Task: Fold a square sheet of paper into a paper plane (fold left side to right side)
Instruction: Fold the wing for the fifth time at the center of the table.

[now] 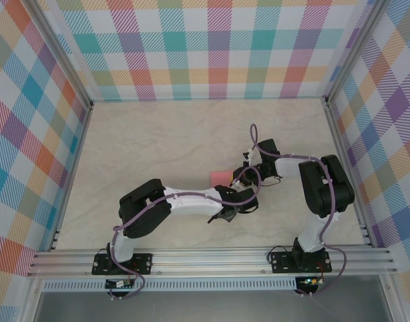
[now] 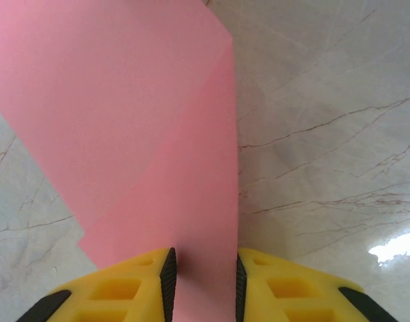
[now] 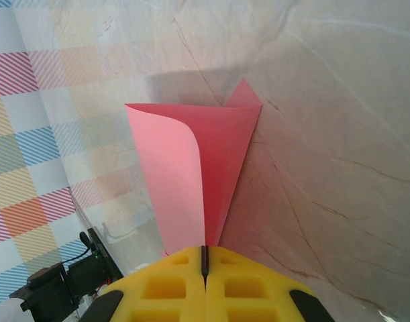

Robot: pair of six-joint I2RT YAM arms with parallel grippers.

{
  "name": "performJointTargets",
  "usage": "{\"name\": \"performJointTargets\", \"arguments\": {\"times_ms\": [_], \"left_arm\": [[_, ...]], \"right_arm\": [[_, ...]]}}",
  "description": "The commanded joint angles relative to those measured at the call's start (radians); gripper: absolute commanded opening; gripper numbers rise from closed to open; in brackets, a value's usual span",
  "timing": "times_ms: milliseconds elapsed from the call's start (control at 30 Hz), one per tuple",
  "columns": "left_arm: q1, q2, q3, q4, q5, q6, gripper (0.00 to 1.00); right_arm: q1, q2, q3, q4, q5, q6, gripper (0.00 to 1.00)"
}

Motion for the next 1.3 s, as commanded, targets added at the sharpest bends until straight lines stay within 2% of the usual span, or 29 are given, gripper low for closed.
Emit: {"name": "performJointTargets", "arguments": {"times_ms": [0,300,500,700,800,867,967,1067,1267], "left_arm": [[-0.015,0.018,0.024,-0.032,0.003,0.001,0.27],[-0.015,0.003,0.021,-0.042,-0.027,-0.019,0.18],[-0.013,-0.01,0.027,-0.036,-0.004,-0.01,0.11],[0.004,-0.025,0.04,-0.032,0.051,0.006,0.06],[0.019,-0.039,0.045,-0.02,0.094,0.012,0.04],[0.033,-0.046,0.046,-0.012,0.126,0.013,0.04],[0.059,-0.061,0.04,0.013,0.193,0.003,0.03],[0.09,-0.083,0.027,0.051,0.272,-0.012,0.02],[0.168,-0.12,-0.033,0.164,0.439,-0.064,0.01]], "right_arm": [[0.008,0.005,0.022,-0.013,-0.001,0.01,0.0],[0.008,-0.007,0.023,-0.03,-0.001,-0.004,0.0],[0.001,-0.048,0.03,-0.058,0.016,-0.026,0.07],[-0.08,-0.171,0.041,-0.108,0.04,-0.026,0.29],[-0.12,-0.262,0.062,-0.193,0.096,-0.059,0.43],[-0.142,-0.325,0.073,-0.266,0.176,-0.08,0.51],[-0.155,-0.401,0.07,-0.346,0.313,-0.104,0.58],[-0.158,-0.474,0.03,-0.361,0.392,-0.105,0.65],[-0.158,-0.554,-0.092,-0.297,0.41,-0.092,0.76]]}}
